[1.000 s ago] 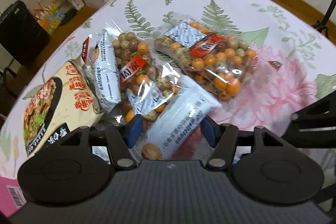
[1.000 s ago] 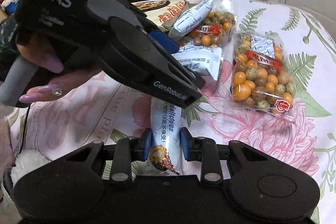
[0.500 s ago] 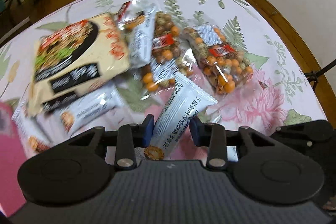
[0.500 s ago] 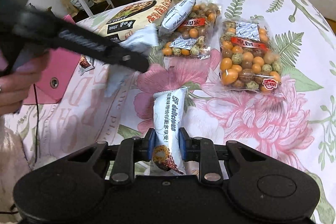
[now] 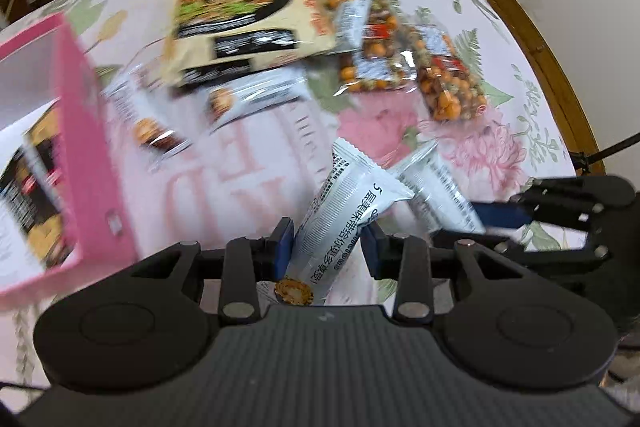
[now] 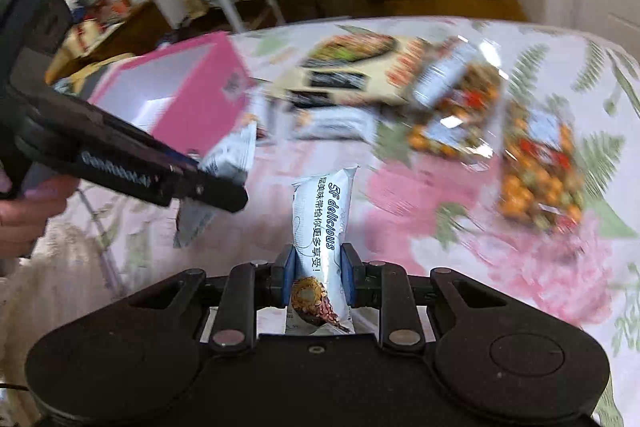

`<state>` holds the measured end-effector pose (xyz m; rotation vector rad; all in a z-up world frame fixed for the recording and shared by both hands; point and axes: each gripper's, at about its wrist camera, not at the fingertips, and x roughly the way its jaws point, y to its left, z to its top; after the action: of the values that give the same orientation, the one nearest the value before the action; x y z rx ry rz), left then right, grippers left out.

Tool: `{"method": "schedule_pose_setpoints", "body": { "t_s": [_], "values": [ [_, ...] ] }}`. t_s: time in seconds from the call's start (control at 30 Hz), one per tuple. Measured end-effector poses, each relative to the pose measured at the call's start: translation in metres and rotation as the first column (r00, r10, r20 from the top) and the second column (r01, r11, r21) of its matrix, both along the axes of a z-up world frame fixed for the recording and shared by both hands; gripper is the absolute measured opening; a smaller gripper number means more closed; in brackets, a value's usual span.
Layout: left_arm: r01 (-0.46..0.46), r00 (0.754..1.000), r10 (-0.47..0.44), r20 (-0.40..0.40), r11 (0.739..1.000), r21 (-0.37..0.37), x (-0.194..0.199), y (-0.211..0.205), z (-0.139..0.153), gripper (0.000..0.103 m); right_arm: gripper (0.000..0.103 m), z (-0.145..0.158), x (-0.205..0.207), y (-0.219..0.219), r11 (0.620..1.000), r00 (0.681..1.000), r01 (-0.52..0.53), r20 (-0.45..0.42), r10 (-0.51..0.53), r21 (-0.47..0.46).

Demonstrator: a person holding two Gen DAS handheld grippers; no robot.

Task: Organize snacks
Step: 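Carry the white bar into the pink box and open the right gripper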

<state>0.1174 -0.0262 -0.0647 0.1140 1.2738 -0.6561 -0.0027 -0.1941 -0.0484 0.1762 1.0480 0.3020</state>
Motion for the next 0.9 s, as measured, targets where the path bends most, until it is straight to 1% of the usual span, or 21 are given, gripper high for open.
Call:
{"method": "schedule_pose_setpoints", "body": {
  "t_s": [0.13,0.3,0.4,0.5,0.57,0.7,0.73,0.8,0.83,0.9],
  "values": [
    [-0.065,0.998,0.065,0.0,0.997,-0.05,-0.008,0.043,0.023,0.035,0.028,0.026,0.007,0.029,0.994,0.993,-0.11,0.042,0.109,0.025],
    [-0.138,0.987,0.144,0.066,0.987,-0.081,-0.013,0.093,0.056,0.035,0.028,0.051,0.025,0.072,0.975,0.971,-0.22,0.107,0.216,0.027],
    [-0.206,0.971,0.217,0.1,0.973,-0.104,-0.011,0.125,0.07,0.035,0.028,0.059,0.04,0.097,0.962,0.953,-0.271,0.144,0.266,0.015],
    [-0.287,0.946,0.301,0.124,0.951,-0.115,-0.003,0.157,0.075,0.035,0.028,0.062,0.058,0.125,0.951,0.934,-0.31,0.187,0.305,-0.003],
    [-0.341,0.924,0.356,0.141,0.933,-0.119,0.005,0.177,0.075,0.035,0.028,0.062,0.074,0.143,0.943,0.922,-0.333,0.206,0.327,-0.003],
    [-0.449,0.869,0.463,0.173,0.886,-0.115,0.027,0.21,0.068,0.035,0.028,0.058,0.108,0.181,0.922,0.896,-0.386,0.223,0.385,-0.039],
    [-0.471,0.857,0.483,0.182,0.876,-0.103,0.035,0.216,0.063,0.035,0.028,0.054,0.116,0.188,0.916,0.892,-0.397,0.215,0.398,-0.051],
    [-0.516,0.834,0.519,0.187,0.854,-0.069,0.047,0.227,0.052,0.035,0.028,0.043,0.136,0.205,0.902,0.886,-0.425,0.168,0.433,-0.081],
    [-0.527,0.829,0.526,0.19,0.848,-0.05,0.054,0.231,0.045,0.035,0.028,0.038,0.144,0.211,0.897,0.885,-0.433,0.146,0.442,-0.086],
    [-0.549,0.821,0.546,0.167,0.836,-0.032,0.067,0.238,0.03,0.035,0.028,0.023,0.16,0.224,0.888,0.883,-0.45,0.104,0.458,-0.091]
  ]
}}
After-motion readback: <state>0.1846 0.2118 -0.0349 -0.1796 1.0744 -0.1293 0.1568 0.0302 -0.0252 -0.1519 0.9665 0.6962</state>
